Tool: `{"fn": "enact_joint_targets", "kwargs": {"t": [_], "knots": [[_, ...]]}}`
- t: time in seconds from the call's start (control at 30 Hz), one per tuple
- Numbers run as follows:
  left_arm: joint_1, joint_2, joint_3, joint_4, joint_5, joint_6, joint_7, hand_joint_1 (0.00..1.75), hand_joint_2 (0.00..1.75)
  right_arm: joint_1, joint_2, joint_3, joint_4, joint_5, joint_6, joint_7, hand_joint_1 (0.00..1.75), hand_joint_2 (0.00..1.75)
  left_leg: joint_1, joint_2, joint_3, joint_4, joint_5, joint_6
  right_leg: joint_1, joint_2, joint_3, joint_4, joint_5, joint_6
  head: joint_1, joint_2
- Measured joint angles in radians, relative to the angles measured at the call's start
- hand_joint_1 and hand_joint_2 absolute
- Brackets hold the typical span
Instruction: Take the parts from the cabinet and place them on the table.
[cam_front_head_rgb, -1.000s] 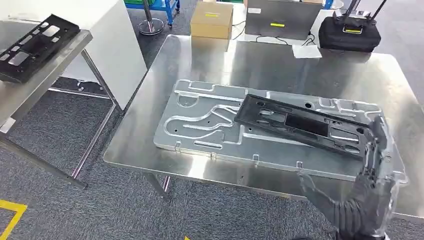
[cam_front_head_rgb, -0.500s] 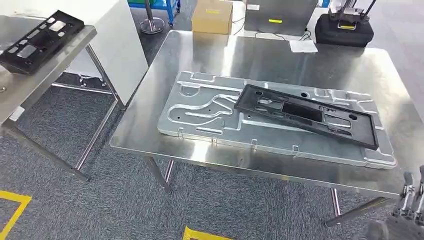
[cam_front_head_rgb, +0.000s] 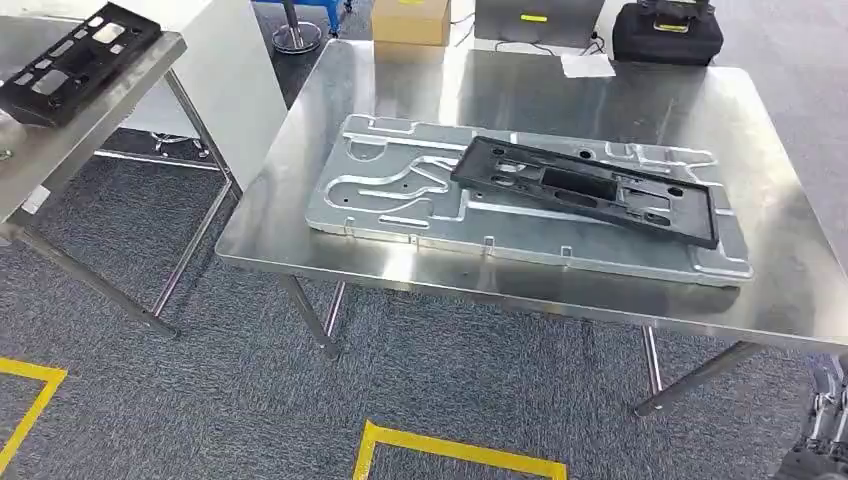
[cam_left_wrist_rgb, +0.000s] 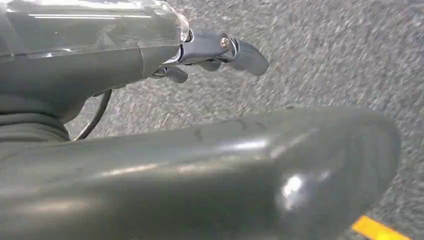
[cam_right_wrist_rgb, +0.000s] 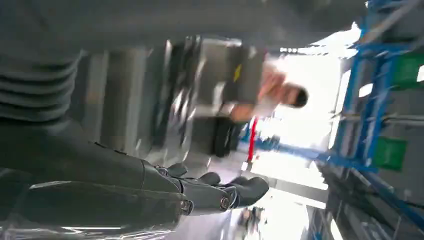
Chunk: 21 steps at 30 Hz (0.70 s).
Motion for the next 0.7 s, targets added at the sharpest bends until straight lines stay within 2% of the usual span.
{"fn": "enact_joint_targets", "kwargs": {"t": [0.03,0.07,0.1,0.13,0.17,0.2,0.23,0.27,0.3,0.33,0.37,0.4,0.43,0.5,0.53,0.57,0.6,0.63,0.67,0.7], "knots": [[0.0,0.0,0.0,0.0,0.0,0.0,0.003,0.0,0.0,-0.002,0.002,-0.008,0.012,0.066,-0.015,0.022,0.0,0.0,0.005,-0.002,-0.004,0.006,-0.011,-0.005,-0.006,-0.006,-0.008,-0.003,0.01,-0.013,0.001,0.0],[0.001,0.0,0.0,0.0,0.0,0.0,0.008,0.0,0.0,-0.007,0.002,-0.024,0.044,0.123,-0.011,0.066,0.0,0.0,0.007,-0.002,-0.016,0.033,-0.058,-0.012,-0.004,-0.01,-0.019,-0.002,0.019,-0.024,-0.002,0.0],[0.001,-0.005,0.0,0.0,0.0,-0.001,0.01,0.0,0.0,-0.012,0.003,-0.034,0.079,0.109,0.0,0.076,0.0,0.0,0.008,-0.003,-0.034,0.095,-0.123,-0.015,-0.002,-0.014,-0.031,-0.002,0.029,-0.032,-0.004,0.0],[0.0,-0.007,0.0,0.0,0.0,-0.003,0.01,0.0,0.0,-0.02,0.004,-0.046,0.118,0.12,-0.009,0.084,0.0,0.0,0.008,-0.003,-0.053,0.168,-0.177,-0.018,0.0,-0.017,-0.044,-0.002,0.04,-0.033,-0.005,0.0],[0.0,-0.008,0.0,0.0,0.0,-0.007,0.008,0.0,0.0,-0.035,0.005,-0.063,0.169,0.154,-0.027,0.092,0.0,0.0,0.008,-0.003,-0.068,0.243,-0.219,-0.019,0.003,-0.021,-0.058,-0.001,0.051,-0.034,-0.005,0.0],[-0.001,-0.01,0.0,0.0,0.0,-0.009,0.007,0.0,0.0,-0.052,0.005,-0.086,0.234,0.191,-0.047,0.093,0.0,0.0,0.008,-0.003,-0.072,0.293,-0.23,-0.019,0.006,-0.025,-0.073,0.001,0.061,-0.035,-0.005,0.0],[-0.001,-0.011,-0.001,0.0,0.0,-0.013,0.005,0.0,0.0,-0.065,0.005,-0.107,0.291,0.208,-0.061,0.101,0.0,0.0,0.008,-0.003,-0.061,0.309,-0.209,-0.016,0.009,-0.029,-0.087,0.002,0.071,-0.035,-0.005,0.0],[-0.001,-0.013,-0.001,0.0,0.0,-0.015,0.002,0.0,0.0,-0.078,0.005,-0.128,0.36,0.212,-0.082,0.115,0.0,0.0,0.007,-0.003,-0.028,0.286,-0.166,-0.011,0.013,-0.036,-0.102,0.004,0.08,-0.034,-0.005,0.0],[-0.001,-0.016,-0.002,0.0,-0.001,-0.016,0.0,0.0,0.0,-0.092,0.005,-0.143,0.418,0.213,-0.106,0.124,0.0,0.0,0.006,-0.003,0.019,0.231,-0.126,-0.004,0.016,-0.041,-0.113,0.006,0.087,-0.034,-0.005,0.0],[-0.003,-0.018,-0.003,0.0,-0.003,-0.016,-0.002,0.0,0.0,-0.106,0.005,-0.157,0.481,0.213,-0.132,0.135,0.0,0.0,0.002,0.0,0.082,0.146,-0.102,0.007,0.018,-0.045,-0.123,0.007,0.095,-0.033,-0.005,0.0],[-0.007,-0.019,-0.005,0.0,-0.003,-0.016,-0.005,0.0,0.0,-0.121,0.007,-0.174,0.559,0.212,-0.165,0.153,0.0,0.0,-0.005,0.017,0.154,0.045,-0.117,0.021,0.018,-0.051,-0.126,0.009,0.103,-0.031,-0.005,0.0],[-0.011,-0.02,-0.007,0.0,-0.003,-0.015,-0.006,0.0,0.0,-0.133,0.008,-0.186,0.625,0.21,-0.193,0.167,0.0,0.0,-0.012,0.029,0.203,-0.043,-0.147,0.027,0.021,-0.057,-0.129,0.011,0.109,-0.025,-0.004,0.0],[-0.015,-0.023,-0.007,0.0,-0.003,-0.015,-0.007,0.0,0.0,-0.14,0.009,-0.193,0.669,0.21,-0.208,0.181,0.0,0.0,-0.015,0.027,0.21,-0.062,-0.154,0.023,0.017,-0.066,-0.129,0.009,0.116,-0.018,-0.004,0.0],[-0.013,-0.026,-0.007,0.0,-0.003,-0.012,-0.003,0.0,0.0,-0.162,0.013,-0.206,0.78,0.217,-0.25,0.23,0.0,0.0,-0.023,0.016,0.196,-0.059,-0.14,0.033,0.009,-0.078,-0.129,0.003,0.134,-0.007,-0.007,0.0],[-0.008,-0.027,-0.007,0.0,-0.003,-0.011,0.001,0.0,0.0,-0.168,0.015,-0.21,0.81,0.224,-0.262,0.244,0.0,0.0,-0.02,0.014,0.189,-0.072,-0.121,0.04,0.011,-0.081,-0.13,-0.002,0.145,0.0,-0.006,0.0],[-0.01,-0.033,-0.007,0.0,-0.003,-0.01,0.005,0.0,0.0,-0.176,0.015,-0.218,0.845,0.233,-0.273,0.261,0.0,0.0,-0.01,0.016,0.181,-0.082,-0.101,0.043,0.009,-0.058,-0.14,0.009,0.121,0.006,-0.007,0.0],[-0.012,-0.034,-0.007,0.0,-0.002,-0.009,0.007,0.0,0.0,-0.181,0.015,-0.228,0.881,0.239,-0.28,0.278,0.0,0.0,-0.012,0.008,0.163,-0.085,-0.086,0.053,0.011,-0.027,-0.152,0.036,0.066,0.009,-0.005,0.0],[-0.012,-0.034,-0.008,0.0,-0.002,-0.008,0.01,0.0,0.0,-0.185,0.016,-0.235,0.907,0.244,-0.283,0.292,0.0,0.0,-0.012,0.006,0.149,-0.083,-0.075,0.057,0.009,-0.012,-0.162,0.081,0.011,0.01,-0.006,0.0],[-0.012,-0.034,-0.008,0.0,0.001,-0.008,0.011,0.0,0.0,-0.193,0.016,-0.245,0.946,0.251,-0.285,0.312,0.0,0.0,-0.012,0.0,0.127,-0.078,-0.061,0.058,0.008,-0.007,-0.179,0.164,-0.057,0.013,-0.005,0.0],[-0.012,-0.035,-0.008,0.0,0.002,-0.008,0.011,0.0,0.0,-0.203,0.016,-0.254,0.973,0.254,-0.285,0.324,0.0,0.0,-0.013,-0.005,0.109,-0.074,-0.051,0.057,0.008,-0.006,-0.19,0.231,-0.091,0.016,-0.006,0.0]]}}
